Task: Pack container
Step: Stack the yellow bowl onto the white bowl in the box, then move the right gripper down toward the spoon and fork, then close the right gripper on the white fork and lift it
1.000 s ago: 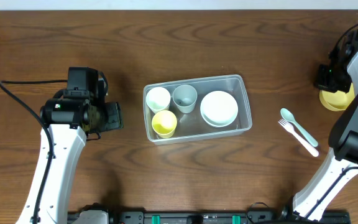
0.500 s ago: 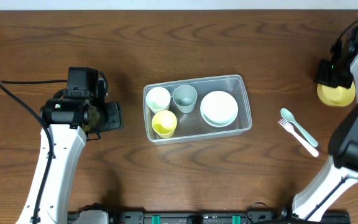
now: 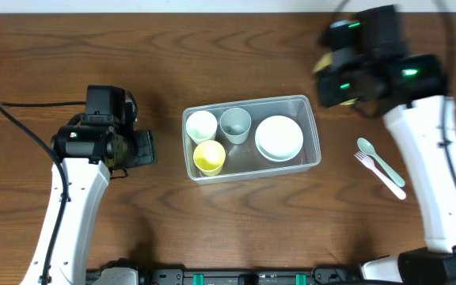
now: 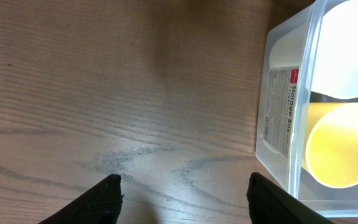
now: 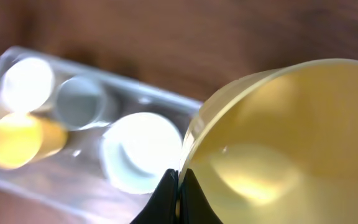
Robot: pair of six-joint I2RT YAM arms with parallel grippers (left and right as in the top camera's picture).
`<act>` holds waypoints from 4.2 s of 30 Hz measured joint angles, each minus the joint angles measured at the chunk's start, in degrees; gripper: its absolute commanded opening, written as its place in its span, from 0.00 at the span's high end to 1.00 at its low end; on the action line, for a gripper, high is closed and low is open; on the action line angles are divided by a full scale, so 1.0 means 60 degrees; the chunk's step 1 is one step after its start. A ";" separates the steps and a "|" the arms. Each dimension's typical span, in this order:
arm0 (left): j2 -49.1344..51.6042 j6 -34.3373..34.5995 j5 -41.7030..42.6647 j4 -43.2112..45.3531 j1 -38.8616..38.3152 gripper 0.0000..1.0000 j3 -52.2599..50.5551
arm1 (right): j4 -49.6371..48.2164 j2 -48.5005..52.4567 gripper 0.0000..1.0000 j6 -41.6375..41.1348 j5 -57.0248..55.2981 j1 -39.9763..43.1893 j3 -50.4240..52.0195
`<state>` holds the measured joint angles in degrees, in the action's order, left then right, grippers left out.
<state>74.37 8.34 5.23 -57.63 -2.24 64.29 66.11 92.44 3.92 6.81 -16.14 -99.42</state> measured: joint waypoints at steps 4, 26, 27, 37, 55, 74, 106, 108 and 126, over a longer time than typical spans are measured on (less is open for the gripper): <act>0.0000 0.0000 0.0000 0.0000 0.0000 0.35 0.0000 | 0.0018 0.0277 0.99 0.0011 -0.0025 -0.1253 0.0299; 0.0000 0.0000 0.0000 -0.0004 0.0000 0.35 0.0000 | 0.0124 0.2481 0.62 -0.0160 -0.0135 -0.2452 0.0903; 0.0000 0.0000 0.0000 -0.0004 0.0000 0.35 0.0000 | 0.0127 0.2484 0.63 -0.0160 -0.0135 -0.2452 0.0903; 0.0000 0.0000 0.0000 -0.0004 0.0000 0.35 0.0000 | 0.0219 0.2473 0.72 -0.0656 -0.0612 -0.2433 0.0903; 0.0000 0.0000 0.0000 -0.0004 0.0000 0.35 0.0000 | 0.1880 -0.1253 0.40 -0.2532 -0.1614 0.3504 0.1027; 0.0000 0.0000 0.0004 -0.0004 0.0000 0.35 0.0000 | -0.3005 -0.0634 0.15 -0.0535 -0.1086 0.4375 0.7235; 0.0000 0.0000 0.0000 -0.0022 0.0000 0.34 0.0000 | -0.5810 0.0423 0.20 -0.0055 -0.0863 0.4375 0.8703; 0.0000 0.0000 0.0000 -0.0047 0.0000 0.35 0.0000 | -0.5825 0.0470 0.23 -0.0055 -0.0911 0.4375 0.8659; 0.0000 0.0000 0.0000 -0.0069 0.0000 0.35 0.0000 | -0.5956 0.0525 0.64 -0.0058 -0.0984 0.4401 0.8630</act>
<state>74.37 8.34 5.23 -58.04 -2.24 64.29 30.37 95.59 3.57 0.91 10.26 -47.64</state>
